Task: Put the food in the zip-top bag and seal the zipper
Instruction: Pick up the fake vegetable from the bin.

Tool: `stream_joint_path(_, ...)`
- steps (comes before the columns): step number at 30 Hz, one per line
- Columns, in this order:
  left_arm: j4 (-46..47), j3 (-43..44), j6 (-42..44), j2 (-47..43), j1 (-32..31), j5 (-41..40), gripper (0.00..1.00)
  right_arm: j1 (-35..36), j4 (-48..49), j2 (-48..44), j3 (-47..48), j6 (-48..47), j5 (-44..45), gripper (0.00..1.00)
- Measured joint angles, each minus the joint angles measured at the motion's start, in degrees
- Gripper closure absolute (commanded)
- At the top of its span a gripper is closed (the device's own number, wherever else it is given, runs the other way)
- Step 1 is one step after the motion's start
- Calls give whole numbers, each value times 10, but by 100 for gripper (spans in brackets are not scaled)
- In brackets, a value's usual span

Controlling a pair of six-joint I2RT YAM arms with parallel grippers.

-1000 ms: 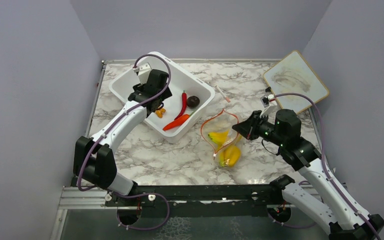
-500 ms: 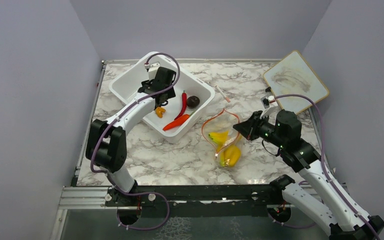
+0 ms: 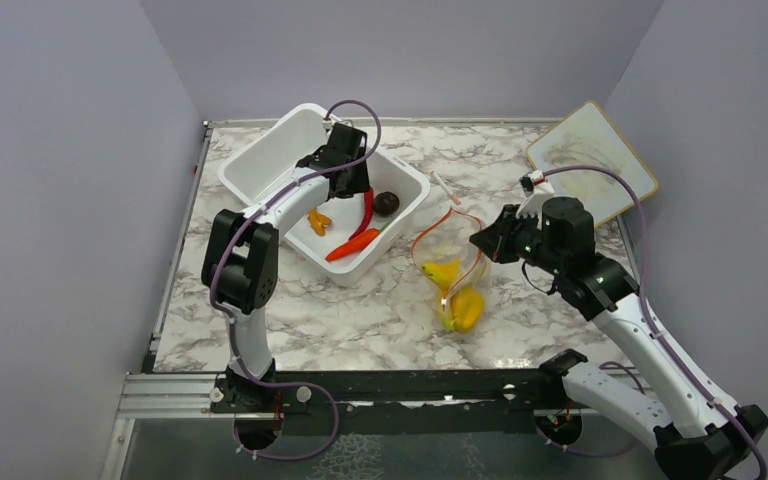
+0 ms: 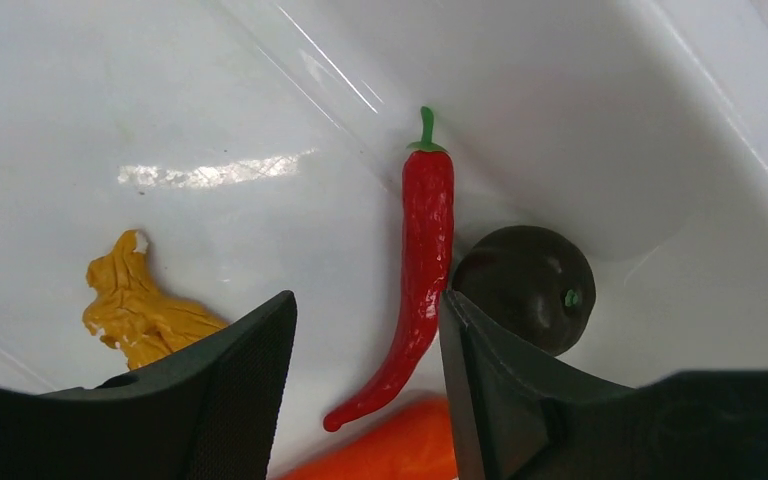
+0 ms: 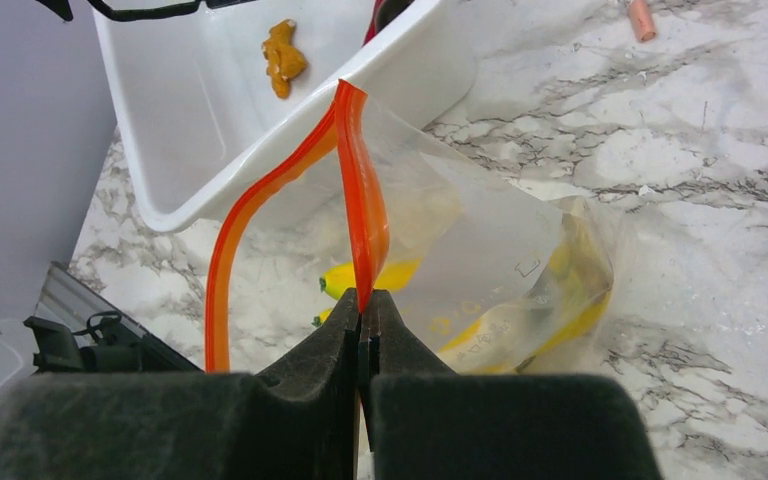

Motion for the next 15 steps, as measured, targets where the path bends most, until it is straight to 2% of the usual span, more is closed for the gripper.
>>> stream_joint_path(8,31,4,38,50,0,74,50,0,-16,23,20,-14,11,99)
stream_joint_path(15,47,61,50,116,0,82,53,0,-24,59,66,-44,10,99)
